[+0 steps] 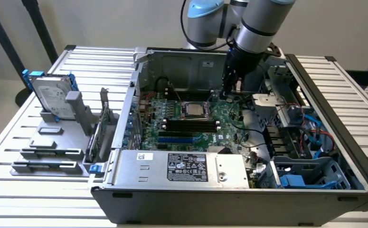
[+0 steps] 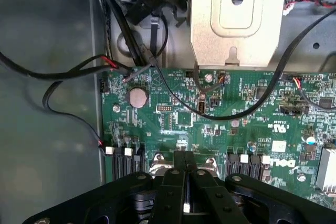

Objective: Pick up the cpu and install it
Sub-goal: 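Close the cpu cover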

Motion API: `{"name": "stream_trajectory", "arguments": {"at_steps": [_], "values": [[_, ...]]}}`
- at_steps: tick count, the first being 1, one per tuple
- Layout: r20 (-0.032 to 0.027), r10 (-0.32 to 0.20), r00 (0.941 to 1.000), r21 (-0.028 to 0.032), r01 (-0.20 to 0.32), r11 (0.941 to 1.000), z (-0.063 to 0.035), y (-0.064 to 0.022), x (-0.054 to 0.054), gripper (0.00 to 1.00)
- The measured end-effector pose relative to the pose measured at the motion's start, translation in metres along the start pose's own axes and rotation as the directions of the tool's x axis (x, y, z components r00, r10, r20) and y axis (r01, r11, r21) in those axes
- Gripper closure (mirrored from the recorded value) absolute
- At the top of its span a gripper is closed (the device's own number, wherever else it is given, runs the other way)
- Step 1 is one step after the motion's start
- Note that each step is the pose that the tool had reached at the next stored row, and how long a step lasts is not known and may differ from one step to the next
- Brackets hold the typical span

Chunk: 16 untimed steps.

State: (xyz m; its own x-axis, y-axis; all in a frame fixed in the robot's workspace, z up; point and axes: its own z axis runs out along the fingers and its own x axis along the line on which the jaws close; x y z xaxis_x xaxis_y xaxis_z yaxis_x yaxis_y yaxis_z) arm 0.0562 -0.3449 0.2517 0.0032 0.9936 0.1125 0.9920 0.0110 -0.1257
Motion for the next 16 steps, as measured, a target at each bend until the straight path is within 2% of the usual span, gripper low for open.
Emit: {"name": "stream_trajectory", "arguments": {"at_steps": [2, 5, 16], "values": [[-0.0001, 0.0, 1.0, 0.0053, 0.0, 1.0, -0.0001, -0.0036, 0.0, 0.89], [0.0001, 0.0, 1.0, 0.0101, 0.0, 0.9999, 0.0006, -0.011, 0.0, 0.89], [0.0008, -0.005, 1.0, 0.0197, 0.005, 0.9998, 0.0069, -0.0436, -0.001, 0.89]]}}
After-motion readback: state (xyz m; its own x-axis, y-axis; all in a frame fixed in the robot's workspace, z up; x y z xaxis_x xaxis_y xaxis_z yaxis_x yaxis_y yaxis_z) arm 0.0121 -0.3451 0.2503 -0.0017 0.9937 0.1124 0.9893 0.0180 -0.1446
